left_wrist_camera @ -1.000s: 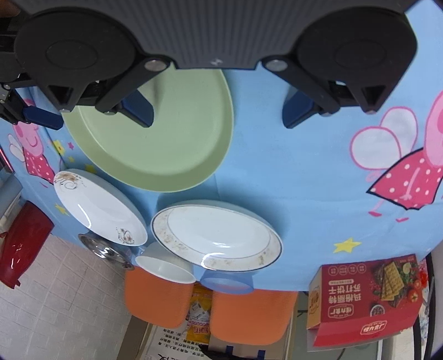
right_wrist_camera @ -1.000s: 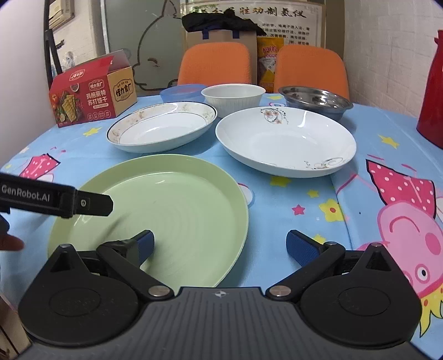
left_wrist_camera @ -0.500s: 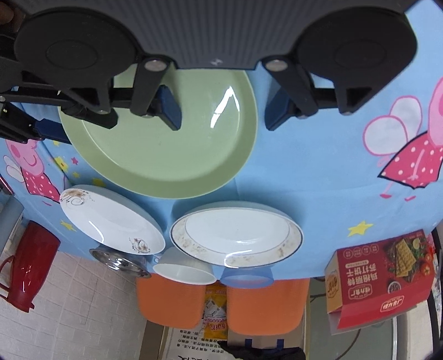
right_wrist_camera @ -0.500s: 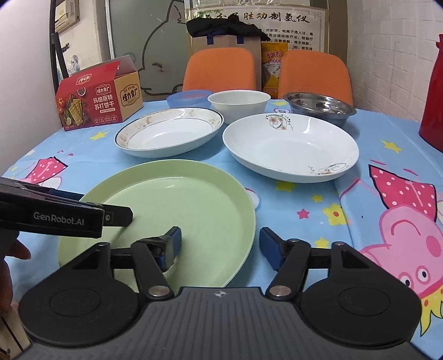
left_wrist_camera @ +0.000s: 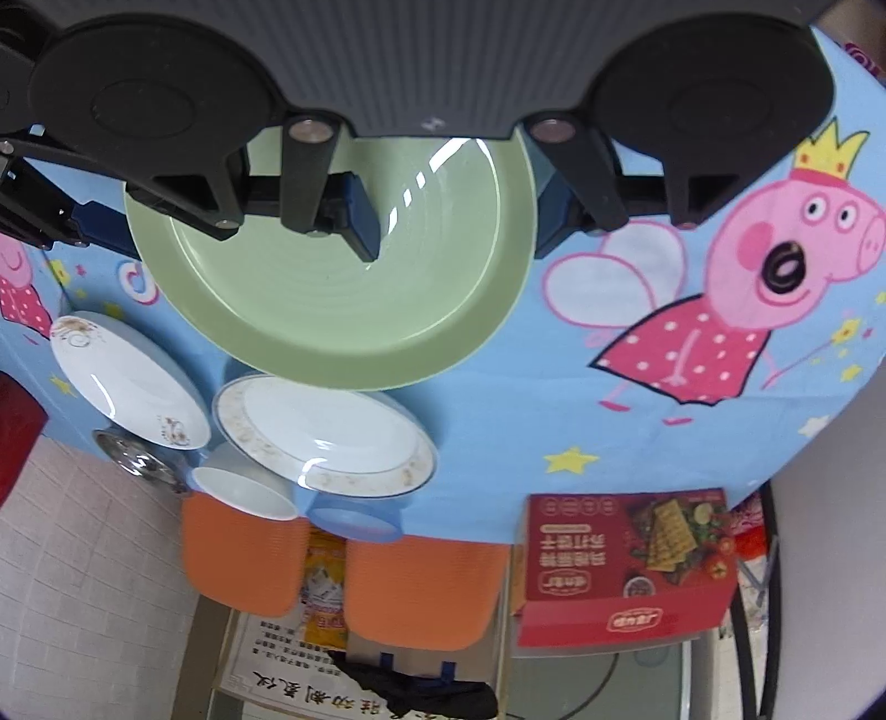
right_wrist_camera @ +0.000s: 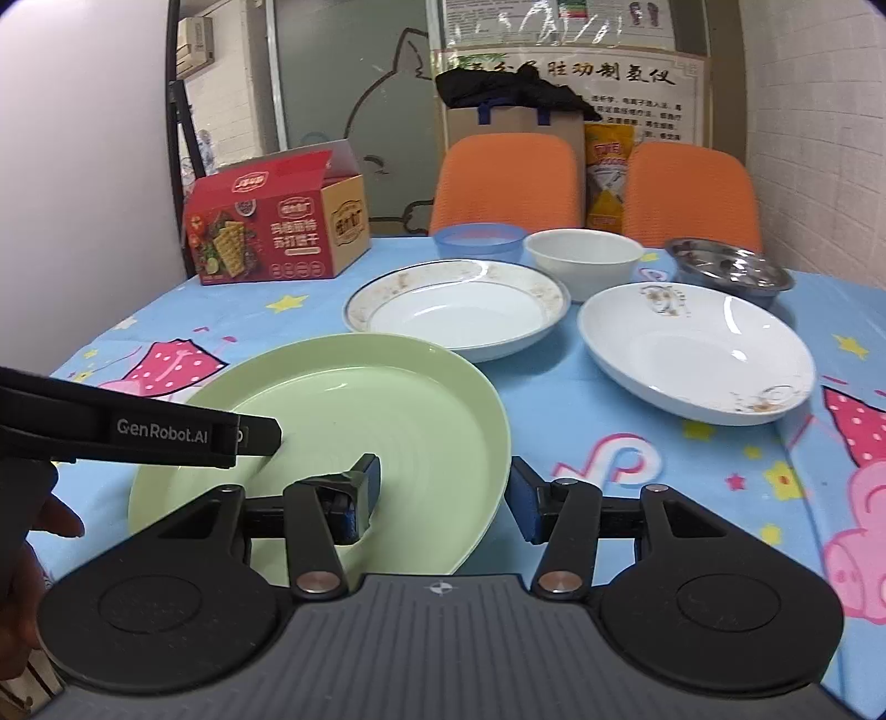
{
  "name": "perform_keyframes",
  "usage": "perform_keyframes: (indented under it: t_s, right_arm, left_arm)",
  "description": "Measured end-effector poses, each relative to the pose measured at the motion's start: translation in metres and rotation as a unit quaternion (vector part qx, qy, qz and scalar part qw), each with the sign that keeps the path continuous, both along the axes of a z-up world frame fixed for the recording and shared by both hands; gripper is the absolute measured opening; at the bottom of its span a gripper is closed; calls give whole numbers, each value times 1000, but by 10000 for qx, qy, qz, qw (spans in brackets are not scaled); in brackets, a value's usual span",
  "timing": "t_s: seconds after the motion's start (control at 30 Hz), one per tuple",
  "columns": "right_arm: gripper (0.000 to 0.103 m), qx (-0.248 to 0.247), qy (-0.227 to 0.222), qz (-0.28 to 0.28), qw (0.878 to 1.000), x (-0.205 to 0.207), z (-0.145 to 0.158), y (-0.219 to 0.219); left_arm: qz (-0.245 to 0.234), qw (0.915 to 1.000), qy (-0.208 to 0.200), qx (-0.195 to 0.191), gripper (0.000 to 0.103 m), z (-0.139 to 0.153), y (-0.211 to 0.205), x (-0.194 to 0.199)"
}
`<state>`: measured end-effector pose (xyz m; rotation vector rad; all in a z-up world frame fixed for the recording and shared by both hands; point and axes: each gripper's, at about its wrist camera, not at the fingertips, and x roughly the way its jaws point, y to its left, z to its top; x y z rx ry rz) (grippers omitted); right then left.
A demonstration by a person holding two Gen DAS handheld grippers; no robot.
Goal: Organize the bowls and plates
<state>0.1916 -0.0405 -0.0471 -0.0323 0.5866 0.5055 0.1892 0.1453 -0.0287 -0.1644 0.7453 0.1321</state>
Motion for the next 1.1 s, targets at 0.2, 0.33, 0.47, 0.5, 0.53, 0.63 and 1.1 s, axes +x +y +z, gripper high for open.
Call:
perform_keyframes:
  t_s: [0.2, 0.33, 0.47, 0.5, 0.53, 0.63, 1.1]
  right_arm:
    - [89, -119, 81, 65, 9999, 7, -5, 18]
    - [93, -197, 107, -22, 9997, 16, -7, 18]
    - [99, -291, 71, 85, 9995, 15, -14, 20]
    - [101, -256, 114, 114, 9995, 16, -14, 19]
    - [103, -157, 191, 145, 9996, 18, -13, 17]
    - [103, 139, 301, 90, 9994, 21, -6, 5]
    - [103, -214, -177, -196, 9994, 35, 19, -13]
  left_arm:
    - [94, 9999, 64, -41, 46, -10, 13, 7]
    - [0, 10000, 47, -35, 47, -13, 7, 15]
    - [-8, 10000, 46, -30, 60, -19, 5, 19]
    - [-12, 10000, 75, -61, 62, -19, 5, 21]
    - [4, 9999, 104, -106, 63, -19, 6, 22]
    - [3, 9993, 61, -364, 68, -14, 10, 24]
    - [36, 9994, -260, -221, 71, 14, 8, 45]
